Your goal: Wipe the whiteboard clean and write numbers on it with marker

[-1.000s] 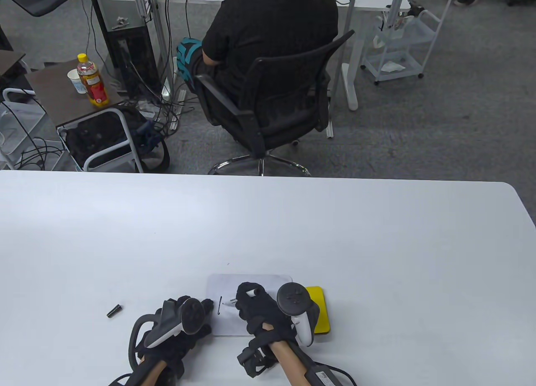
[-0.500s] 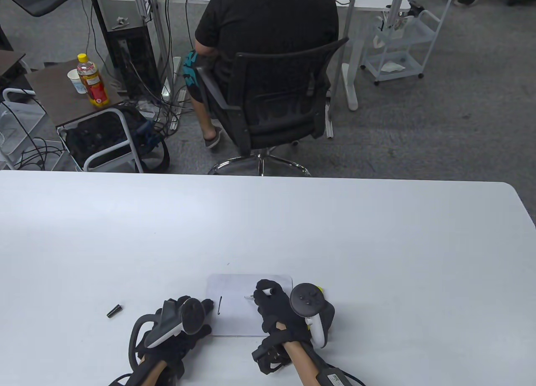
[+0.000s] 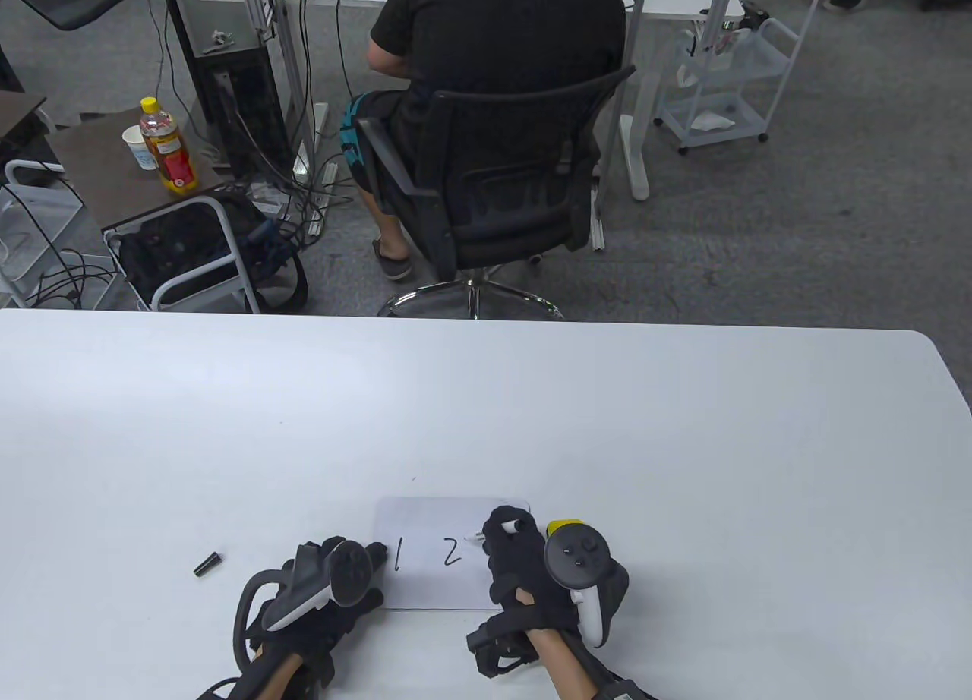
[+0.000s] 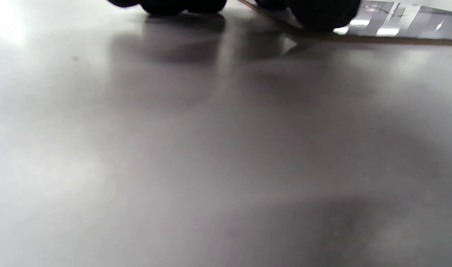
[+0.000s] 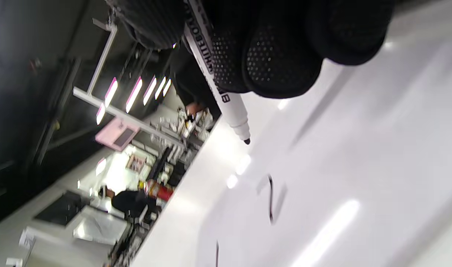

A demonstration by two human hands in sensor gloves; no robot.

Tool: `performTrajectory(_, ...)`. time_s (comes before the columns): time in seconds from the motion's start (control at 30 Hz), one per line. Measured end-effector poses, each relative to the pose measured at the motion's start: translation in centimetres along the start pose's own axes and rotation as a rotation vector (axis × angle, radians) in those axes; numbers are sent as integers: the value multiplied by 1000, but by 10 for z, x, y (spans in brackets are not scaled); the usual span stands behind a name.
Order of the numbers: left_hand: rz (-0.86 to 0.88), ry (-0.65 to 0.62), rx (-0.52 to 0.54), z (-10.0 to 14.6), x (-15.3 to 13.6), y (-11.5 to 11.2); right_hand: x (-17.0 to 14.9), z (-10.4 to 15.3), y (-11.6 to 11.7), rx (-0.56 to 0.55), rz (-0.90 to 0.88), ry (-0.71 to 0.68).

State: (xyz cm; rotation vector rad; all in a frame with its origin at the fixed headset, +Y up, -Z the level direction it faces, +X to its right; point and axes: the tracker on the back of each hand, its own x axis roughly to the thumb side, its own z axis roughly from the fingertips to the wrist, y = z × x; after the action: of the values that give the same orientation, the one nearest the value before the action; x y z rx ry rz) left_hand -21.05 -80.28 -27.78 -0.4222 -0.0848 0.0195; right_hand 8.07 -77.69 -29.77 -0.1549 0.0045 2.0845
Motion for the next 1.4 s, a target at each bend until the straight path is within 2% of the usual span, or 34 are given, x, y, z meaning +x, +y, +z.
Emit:
performTrajectory(0.17,0,0,-3,0,0,0,-10,-5,-13,3,70,49)
performTrajectory(0.43,0,0,-2,0,0,0,-15,-7,-2,64,92,35)
performTrajectory(0.57,0,0,-2,0,0,0,-14,-7,-3,44,162,49)
performTrajectory(0.63,-1,0,-2,0,0,0,-14,-5,-6,16,173,60)
performTrajectory(0.73,-1,1,-4,0,0,0,-13,3,-6,75,191,23)
performTrajectory(0.87,-2,1,-2,0,0,-1,-14,7,-14,24,238,35)
performTrajectory(1.0,-1,1,-5,-1,0,0,-15,21,-9,97,213,9)
performTrajectory(1.1,0,2,-5,0,0,-1,-13,20,-8,93,240,-4)
performTrajectory(1.4,-5,2,-5,-1,0,-1,-10,23,-37,-17,-31,-55)
